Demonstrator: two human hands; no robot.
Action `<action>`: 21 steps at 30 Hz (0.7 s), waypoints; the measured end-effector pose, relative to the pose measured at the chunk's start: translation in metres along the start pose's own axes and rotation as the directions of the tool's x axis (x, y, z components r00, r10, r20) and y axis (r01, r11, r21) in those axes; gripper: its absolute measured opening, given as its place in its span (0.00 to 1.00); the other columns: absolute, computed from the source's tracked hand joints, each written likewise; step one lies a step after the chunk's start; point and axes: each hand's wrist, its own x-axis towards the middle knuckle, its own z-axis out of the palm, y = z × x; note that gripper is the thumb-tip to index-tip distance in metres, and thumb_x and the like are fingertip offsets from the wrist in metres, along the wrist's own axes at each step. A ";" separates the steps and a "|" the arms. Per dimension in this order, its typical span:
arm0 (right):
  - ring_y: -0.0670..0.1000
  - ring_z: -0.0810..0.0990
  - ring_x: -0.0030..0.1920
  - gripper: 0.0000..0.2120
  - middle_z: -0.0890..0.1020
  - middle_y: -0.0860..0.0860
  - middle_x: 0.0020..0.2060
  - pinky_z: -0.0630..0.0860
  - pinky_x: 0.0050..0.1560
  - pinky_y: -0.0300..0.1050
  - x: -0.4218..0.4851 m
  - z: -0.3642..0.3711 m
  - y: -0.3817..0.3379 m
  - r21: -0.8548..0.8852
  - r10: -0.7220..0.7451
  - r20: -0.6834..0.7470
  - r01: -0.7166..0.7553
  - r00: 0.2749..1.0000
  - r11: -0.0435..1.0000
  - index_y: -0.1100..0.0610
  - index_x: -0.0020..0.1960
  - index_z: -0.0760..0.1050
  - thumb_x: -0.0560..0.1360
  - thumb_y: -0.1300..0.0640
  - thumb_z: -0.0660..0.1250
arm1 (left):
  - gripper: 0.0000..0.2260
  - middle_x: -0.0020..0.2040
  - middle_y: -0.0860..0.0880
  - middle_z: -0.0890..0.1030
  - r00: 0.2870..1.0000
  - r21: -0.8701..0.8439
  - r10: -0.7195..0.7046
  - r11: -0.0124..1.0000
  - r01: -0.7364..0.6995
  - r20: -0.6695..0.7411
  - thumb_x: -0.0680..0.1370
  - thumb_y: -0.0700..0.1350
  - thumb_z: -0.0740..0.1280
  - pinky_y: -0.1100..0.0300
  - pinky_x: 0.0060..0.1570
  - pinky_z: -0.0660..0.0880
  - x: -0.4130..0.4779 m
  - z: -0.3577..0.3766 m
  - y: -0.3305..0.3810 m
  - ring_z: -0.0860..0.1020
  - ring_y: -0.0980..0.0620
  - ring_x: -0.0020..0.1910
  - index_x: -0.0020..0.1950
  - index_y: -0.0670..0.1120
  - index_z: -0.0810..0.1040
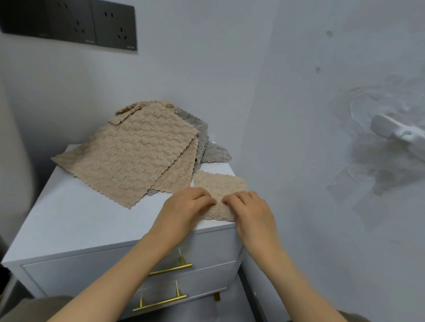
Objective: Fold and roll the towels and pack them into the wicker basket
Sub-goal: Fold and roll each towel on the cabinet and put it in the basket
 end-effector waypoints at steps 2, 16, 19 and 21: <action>0.52 0.77 0.46 0.20 0.81 0.46 0.46 0.75 0.39 0.44 -0.004 0.001 0.001 0.003 -0.035 0.014 0.035 0.999 0.999 0.51 0.51 0.80 0.63 0.67 0.75 | 0.11 0.51 0.53 0.82 1.000 0.004 -0.009 1.000 0.009 0.023 0.72 0.40 0.72 0.60 0.43 0.76 -0.003 0.000 0.000 0.80 0.50 0.48 0.54 0.49 0.83; 0.54 0.79 0.59 0.32 0.79 0.51 0.61 0.77 0.57 0.47 -0.020 -0.011 0.022 0.008 -0.117 0.214 0.118 0.970 0.993 0.55 0.67 0.74 0.64 0.69 0.71 | 0.19 0.65 0.55 0.77 0.951 -0.132 -0.172 0.969 0.211 0.258 0.75 0.41 0.66 0.67 0.63 0.67 -0.008 -0.015 -0.018 0.75 0.57 0.63 0.66 0.50 0.77; 0.52 0.73 0.66 0.29 0.74 0.49 0.68 0.73 0.62 0.45 -0.021 -0.014 0.027 0.117 -0.082 0.269 0.052 0.960 0.992 0.52 0.72 0.68 0.73 0.68 0.64 | 0.16 0.62 0.55 0.78 0.936 -0.186 -0.209 0.946 0.267 0.283 0.77 0.42 0.65 0.66 0.61 0.68 -0.006 -0.014 -0.019 0.75 0.57 0.60 0.64 0.49 0.77; 0.50 0.70 0.68 0.23 0.73 0.48 0.68 0.70 0.63 0.44 -0.020 -0.018 0.033 0.195 -0.004 0.322 -0.062 0.947 0.979 0.51 0.72 0.67 0.78 0.63 0.60 | 0.15 0.59 0.54 0.79 0.928 -0.226 -0.237 0.925 0.306 0.286 0.77 0.43 0.65 0.65 0.58 0.70 -0.004 -0.015 -0.018 0.76 0.57 0.57 0.63 0.48 0.78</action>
